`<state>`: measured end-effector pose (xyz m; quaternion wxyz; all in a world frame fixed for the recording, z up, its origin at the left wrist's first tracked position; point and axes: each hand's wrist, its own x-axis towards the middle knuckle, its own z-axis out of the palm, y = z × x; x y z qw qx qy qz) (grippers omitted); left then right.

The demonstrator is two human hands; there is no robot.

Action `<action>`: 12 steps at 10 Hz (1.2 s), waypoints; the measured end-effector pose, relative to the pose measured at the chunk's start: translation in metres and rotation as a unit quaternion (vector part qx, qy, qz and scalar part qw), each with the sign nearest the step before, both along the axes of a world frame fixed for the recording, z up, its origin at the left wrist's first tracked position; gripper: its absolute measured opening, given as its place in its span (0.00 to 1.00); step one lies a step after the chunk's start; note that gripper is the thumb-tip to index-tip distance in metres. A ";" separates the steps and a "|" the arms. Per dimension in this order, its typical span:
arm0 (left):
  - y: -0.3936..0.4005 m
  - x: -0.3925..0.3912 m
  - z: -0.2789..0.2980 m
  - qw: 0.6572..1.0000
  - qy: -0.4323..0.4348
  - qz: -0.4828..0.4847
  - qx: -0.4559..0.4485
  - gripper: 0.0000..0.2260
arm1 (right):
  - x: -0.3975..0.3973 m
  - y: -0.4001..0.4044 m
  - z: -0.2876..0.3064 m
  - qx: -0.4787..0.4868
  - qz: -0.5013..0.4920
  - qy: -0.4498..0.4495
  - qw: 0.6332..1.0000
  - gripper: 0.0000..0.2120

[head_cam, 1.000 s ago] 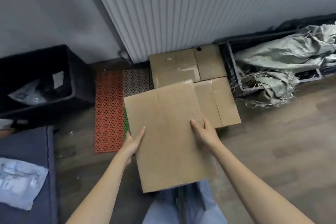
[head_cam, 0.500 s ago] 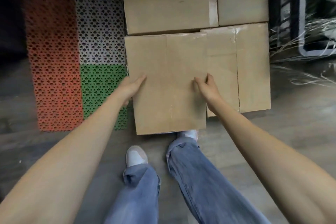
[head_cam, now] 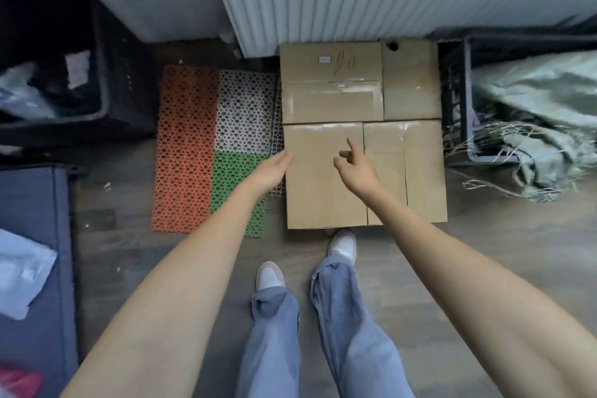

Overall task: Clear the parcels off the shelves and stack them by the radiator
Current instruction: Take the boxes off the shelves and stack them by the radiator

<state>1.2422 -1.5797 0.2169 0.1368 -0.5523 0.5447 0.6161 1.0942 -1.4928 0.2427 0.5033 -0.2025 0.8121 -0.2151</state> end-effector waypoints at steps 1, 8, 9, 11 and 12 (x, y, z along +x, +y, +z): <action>-0.015 0.040 0.109 0.998 -0.022 -0.018 -0.053 0.25 | 0.024 -0.024 0.103 -0.033 0.049 0.014 0.998 0.28; 0.310 0.401 0.632 0.784 -0.173 0.490 -0.341 0.17 | 0.393 0.053 0.596 -0.313 0.678 -0.026 0.664 0.18; 0.419 0.439 0.682 0.703 -0.200 0.583 -0.355 0.15 | 0.459 0.148 0.657 -0.351 0.738 -0.043 0.574 0.18; 0.652 0.474 0.748 0.575 -0.289 0.674 -0.364 0.20 | 0.539 0.327 0.695 -0.366 0.812 -0.152 0.429 0.17; 0.783 0.480 0.777 0.511 -0.337 0.703 -0.363 0.21 | 0.580 0.419 0.698 -0.348 0.844 -0.185 0.363 0.18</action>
